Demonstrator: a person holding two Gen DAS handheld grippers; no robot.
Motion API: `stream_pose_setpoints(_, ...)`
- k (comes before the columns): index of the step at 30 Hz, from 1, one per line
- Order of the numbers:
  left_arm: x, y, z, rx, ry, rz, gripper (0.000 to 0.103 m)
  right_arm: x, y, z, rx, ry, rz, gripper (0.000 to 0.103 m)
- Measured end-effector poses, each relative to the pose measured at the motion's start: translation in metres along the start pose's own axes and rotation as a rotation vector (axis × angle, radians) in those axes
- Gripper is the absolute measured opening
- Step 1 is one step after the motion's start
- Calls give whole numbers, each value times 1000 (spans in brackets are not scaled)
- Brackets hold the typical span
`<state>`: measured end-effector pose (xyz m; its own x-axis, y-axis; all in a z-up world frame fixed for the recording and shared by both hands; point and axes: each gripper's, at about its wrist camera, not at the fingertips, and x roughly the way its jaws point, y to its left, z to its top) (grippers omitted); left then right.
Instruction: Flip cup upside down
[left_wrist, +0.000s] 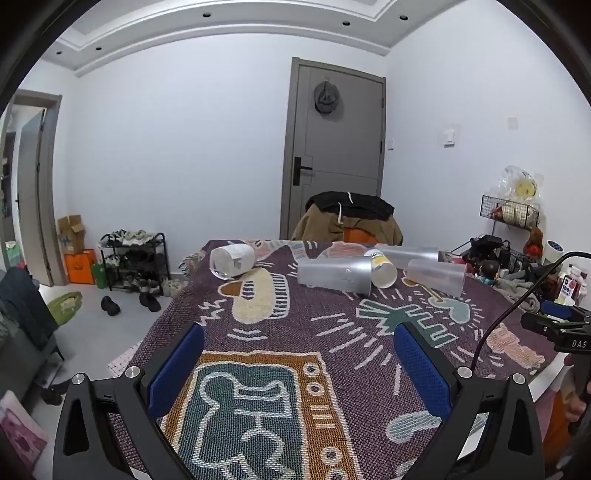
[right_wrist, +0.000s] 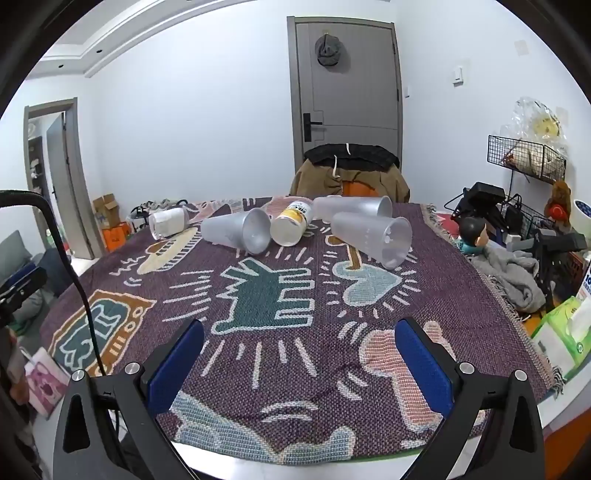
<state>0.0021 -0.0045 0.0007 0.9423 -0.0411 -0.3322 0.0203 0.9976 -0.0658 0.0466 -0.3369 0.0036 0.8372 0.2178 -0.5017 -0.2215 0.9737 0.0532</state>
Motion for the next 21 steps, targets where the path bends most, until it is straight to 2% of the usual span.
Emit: stream_pose_setpoints(21, -1, -5, -3, 27, -9, 13, 103, 2, -2, -1, -3, 0, 10, 103)
